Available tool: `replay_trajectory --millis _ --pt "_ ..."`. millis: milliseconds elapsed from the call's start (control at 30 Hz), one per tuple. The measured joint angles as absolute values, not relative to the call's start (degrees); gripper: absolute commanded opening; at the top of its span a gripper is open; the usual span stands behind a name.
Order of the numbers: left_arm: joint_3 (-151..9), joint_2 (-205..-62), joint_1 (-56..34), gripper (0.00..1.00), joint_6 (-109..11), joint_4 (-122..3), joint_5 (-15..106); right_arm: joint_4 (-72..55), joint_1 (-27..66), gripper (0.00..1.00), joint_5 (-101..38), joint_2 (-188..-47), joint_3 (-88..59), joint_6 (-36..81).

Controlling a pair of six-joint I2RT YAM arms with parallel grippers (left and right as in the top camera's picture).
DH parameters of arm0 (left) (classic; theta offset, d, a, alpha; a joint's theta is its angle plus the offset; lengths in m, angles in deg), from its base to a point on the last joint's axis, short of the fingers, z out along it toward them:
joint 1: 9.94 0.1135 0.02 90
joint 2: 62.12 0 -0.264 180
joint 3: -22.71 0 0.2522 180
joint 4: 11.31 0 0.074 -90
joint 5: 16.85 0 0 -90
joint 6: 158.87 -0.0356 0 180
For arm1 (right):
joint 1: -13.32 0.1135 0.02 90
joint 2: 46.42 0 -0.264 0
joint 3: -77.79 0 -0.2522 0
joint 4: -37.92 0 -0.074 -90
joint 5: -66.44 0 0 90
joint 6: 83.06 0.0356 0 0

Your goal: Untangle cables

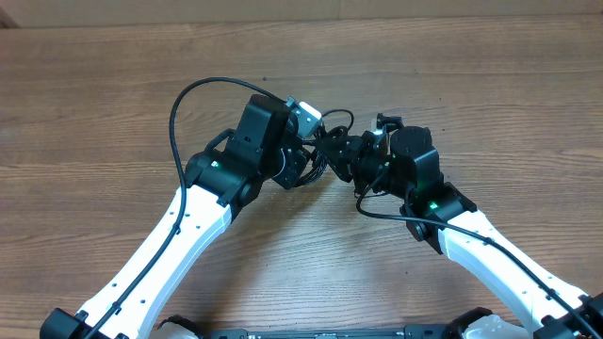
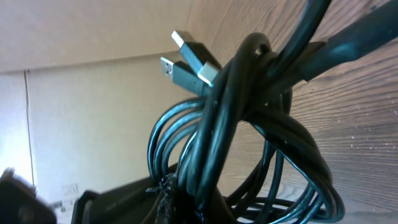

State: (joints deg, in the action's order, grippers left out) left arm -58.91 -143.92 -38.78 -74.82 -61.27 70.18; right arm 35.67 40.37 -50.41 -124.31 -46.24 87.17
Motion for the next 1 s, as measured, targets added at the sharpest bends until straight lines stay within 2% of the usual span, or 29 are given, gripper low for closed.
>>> replay_trajectory --millis 500,1000 --pt "-58.9 -143.9 -37.8 0.04 -63.1 -61.7 71.0 36.6 40.3 0.04 -56.5 -124.3 -46.2 71.0" --pt "-58.9 -143.9 -36.4 0.04 -59.9 -61.8 72.2 36.6 40.3 0.04 -63.7 -124.3 -46.2 51.7"
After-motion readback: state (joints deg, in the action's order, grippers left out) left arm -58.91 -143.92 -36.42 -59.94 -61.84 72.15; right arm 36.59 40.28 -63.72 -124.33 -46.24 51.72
